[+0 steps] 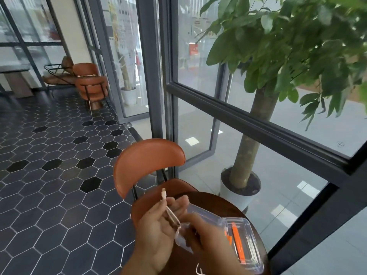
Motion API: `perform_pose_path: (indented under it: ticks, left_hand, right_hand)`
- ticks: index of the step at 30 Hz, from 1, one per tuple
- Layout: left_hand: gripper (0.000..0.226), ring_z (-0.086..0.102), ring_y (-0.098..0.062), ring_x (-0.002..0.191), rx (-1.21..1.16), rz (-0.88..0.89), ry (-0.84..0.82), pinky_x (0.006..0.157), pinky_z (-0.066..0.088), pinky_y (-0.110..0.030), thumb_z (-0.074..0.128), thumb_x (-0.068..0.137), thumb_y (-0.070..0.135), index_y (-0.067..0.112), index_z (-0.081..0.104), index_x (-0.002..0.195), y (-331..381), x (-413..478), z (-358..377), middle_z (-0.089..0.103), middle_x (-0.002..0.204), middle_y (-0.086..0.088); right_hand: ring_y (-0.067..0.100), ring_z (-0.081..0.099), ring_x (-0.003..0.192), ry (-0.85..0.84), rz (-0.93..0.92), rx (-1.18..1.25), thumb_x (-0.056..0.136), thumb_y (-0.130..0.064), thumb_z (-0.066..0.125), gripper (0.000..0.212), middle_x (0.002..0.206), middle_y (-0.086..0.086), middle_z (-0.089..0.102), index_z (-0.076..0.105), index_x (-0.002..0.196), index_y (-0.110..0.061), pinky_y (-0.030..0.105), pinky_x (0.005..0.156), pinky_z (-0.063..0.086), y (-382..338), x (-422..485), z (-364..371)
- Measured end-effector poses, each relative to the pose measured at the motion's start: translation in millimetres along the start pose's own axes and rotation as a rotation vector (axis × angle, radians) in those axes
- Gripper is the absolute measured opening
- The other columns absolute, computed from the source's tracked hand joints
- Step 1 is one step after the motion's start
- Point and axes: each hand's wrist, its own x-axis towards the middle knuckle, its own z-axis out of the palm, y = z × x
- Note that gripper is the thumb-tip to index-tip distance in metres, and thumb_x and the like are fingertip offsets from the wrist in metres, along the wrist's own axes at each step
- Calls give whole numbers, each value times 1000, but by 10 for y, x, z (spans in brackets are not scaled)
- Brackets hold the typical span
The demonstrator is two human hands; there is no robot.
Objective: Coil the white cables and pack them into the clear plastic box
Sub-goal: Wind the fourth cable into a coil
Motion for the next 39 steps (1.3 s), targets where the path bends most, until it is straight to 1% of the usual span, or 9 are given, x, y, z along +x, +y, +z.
perform_pose_path:
  ticks: [4, 7, 11, 15, 20, 24, 27, 35, 39]
  left_hand:
    - [30, 76, -40, 76, -125, 13, -21, 75, 63, -49, 40, 104, 18, 2, 59, 87, 287, 5, -61, 74, 75, -24]
    - [31, 71, -32, 60, 29, -25, -108, 66, 64, -43, 46, 100, 18, 1, 65, 82, 359, -71, -103, 65, 64, -17]
    - [37, 70, -35, 59, 394, -95, -281, 64, 60, -41, 48, 97, 16, -1, 72, 75, 374, -82, -168, 67, 70, -29]
    - [30, 72, -35, 74, 845, -165, -364, 66, 56, -36, 57, 95, 24, 9, 74, 74, 320, -22, -157, 72, 90, -35]
    - [33, 76, -26, 87, 1070, 8, -195, 87, 57, -50, 56, 102, 27, 18, 69, 72, 84, 127, -128, 80, 83, -8]
    - [31, 76, -19, 89, 963, 188, -52, 89, 61, -44, 50, 104, 21, 11, 71, 84, 11, 195, -123, 80, 85, -5]
    - [34, 75, -29, 98, 746, 115, -94, 92, 58, -42, 44, 107, 21, 6, 74, 99, 16, 189, -152, 79, 97, -14]
    - [34, 70, -35, 113, 199, -27, -116, 100, 50, -47, 31, 109, 17, -5, 55, 118, -26, 134, -91, 72, 117, -26]
    - [38, 67, -44, 114, -69, -69, -121, 109, 43, -55, 36, 107, 22, -7, 56, 119, 56, 121, -58, 67, 123, -32]
  right_hand:
    - [-6, 60, 101, -259, 73, -12, 92, -46, 54, 15, 88, -34, 59, 67, 96, -52, 8, 90, 41, 210, -91, 30]
    - [-11, 60, 80, -361, 228, 25, 95, -49, 57, 25, 71, -33, 60, 63, 70, -53, 13, 79, 41, 394, -24, -63]
    - [-2, 60, 70, -515, 244, -17, 98, -39, 54, 23, 71, -15, 63, 68, 80, -35, 26, 75, 50, 549, 235, -375]
    - [11, 56, 57, -350, 236, 94, 94, -33, 64, 26, 63, -4, 58, 70, 85, -10, 30, 59, 52, 344, 478, -616]
    - [10, 56, 56, -172, 119, -5, 92, -38, 64, 23, 64, -3, 61, 73, 84, -18, 38, 60, 57, -121, 600, -565]
    - [13, 58, 63, 26, -6, -134, 97, -43, 52, 26, 70, -2, 63, 65, 85, -24, 40, 64, 51, -228, 505, -400]
    - [16, 57, 64, 64, -1, -142, 100, -43, 49, 28, 70, 1, 63, 60, 85, -22, 44, 63, 49, -142, 387, -228]
    - [5, 60, 70, 28, -6, -15, 99, -45, 49, 15, 71, -16, 60, 60, 91, -39, 25, 63, 50, -62, 162, 48]
    - [9, 61, 72, 78, -89, -124, 82, -84, 12, 65, 68, -19, 55, 53, 96, -35, 25, 66, 51, 31, 53, 153]
